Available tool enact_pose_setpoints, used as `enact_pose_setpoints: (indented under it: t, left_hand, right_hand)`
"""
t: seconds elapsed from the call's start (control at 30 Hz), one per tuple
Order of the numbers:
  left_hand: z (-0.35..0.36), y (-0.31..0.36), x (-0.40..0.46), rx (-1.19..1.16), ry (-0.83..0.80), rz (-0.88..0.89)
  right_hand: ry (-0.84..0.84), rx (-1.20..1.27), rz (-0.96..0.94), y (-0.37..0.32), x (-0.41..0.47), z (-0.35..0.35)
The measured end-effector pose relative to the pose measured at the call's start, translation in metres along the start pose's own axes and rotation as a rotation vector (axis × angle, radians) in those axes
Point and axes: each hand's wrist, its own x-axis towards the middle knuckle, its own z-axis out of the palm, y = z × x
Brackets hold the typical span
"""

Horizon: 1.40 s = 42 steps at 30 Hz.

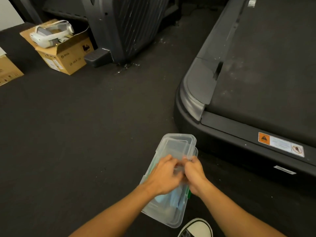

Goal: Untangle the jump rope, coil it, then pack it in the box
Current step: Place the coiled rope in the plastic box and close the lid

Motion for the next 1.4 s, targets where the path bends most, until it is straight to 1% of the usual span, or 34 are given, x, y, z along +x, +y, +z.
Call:
enact_pose_setpoints:
  t: [0.07, 0.13, 0.2, 0.27, 0.33, 0.4, 0.47, 0.57, 0.7, 0.87, 1.0, 1.17, 1.3, 1.4]
  left_hand:
    - [-0.001, -0.01, 0.003, 0.098, 0.05, -0.029]
    - [-0.002, -0.021, 0.006, 0.182, 0.121, -0.12]
    - [-0.003, -0.03, 0.008, 0.214, 0.162, -0.259]
    - [-0.004, -0.04, 0.01, 0.191, 0.176, -0.382]
    - [-0.002, -0.047, 0.011, 0.147, 0.168, -0.435]
    - [0.001, -0.049, 0.011, 0.095, 0.16, -0.434]
    - [0.004, -0.047, 0.012, 0.083, 0.166, -0.433]
    - [0.003, -0.044, 0.016, 0.122, 0.179, -0.461]
    - [0.002, -0.041, 0.023, 0.142, 0.143, -0.479]
    - [0.006, -0.048, 0.022, 0.107, 0.156, -0.44]
    - [0.013, -0.046, 0.025, 0.223, 0.09, -0.352]
    - [0.018, -0.049, 0.027, 0.249, 0.079, -0.362]
    - [0.016, -0.048, 0.029, 0.209, 0.099, -0.356]
    - [0.012, -0.052, 0.031, 0.102, 0.082, -0.385]
  right_hand:
    - [-0.025, -0.005, 0.004, 0.003, 0.002, -0.005]
    - [0.012, -0.055, 0.005, 0.007, 0.006, -0.01]
    - [0.096, -0.21, -0.027, 0.012, 0.015, -0.016]
    - [0.151, -0.369, -0.079, 0.015, 0.018, -0.022]
    - [0.17, -0.497, -0.128, 0.019, 0.019, -0.027]
    - [0.202, -0.572, -0.157, 0.025, 0.02, -0.031]
    - [0.217, -0.599, -0.158, 0.027, 0.023, -0.033]
    - [0.187, -0.586, -0.158, 0.023, 0.026, -0.034]
    - [0.164, -0.563, -0.144, 0.02, 0.029, -0.033]
    - [0.142, -0.579, -0.136, 0.017, 0.031, -0.032]
    - [0.122, -0.564, -0.133, 0.022, 0.034, -0.031]
    - [0.125, -0.549, -0.131, 0.026, 0.036, -0.033]
    - [0.126, -0.583, -0.111, 0.022, 0.038, -0.035]
    - [0.107, -0.644, -0.102, 0.02, 0.04, -0.038]
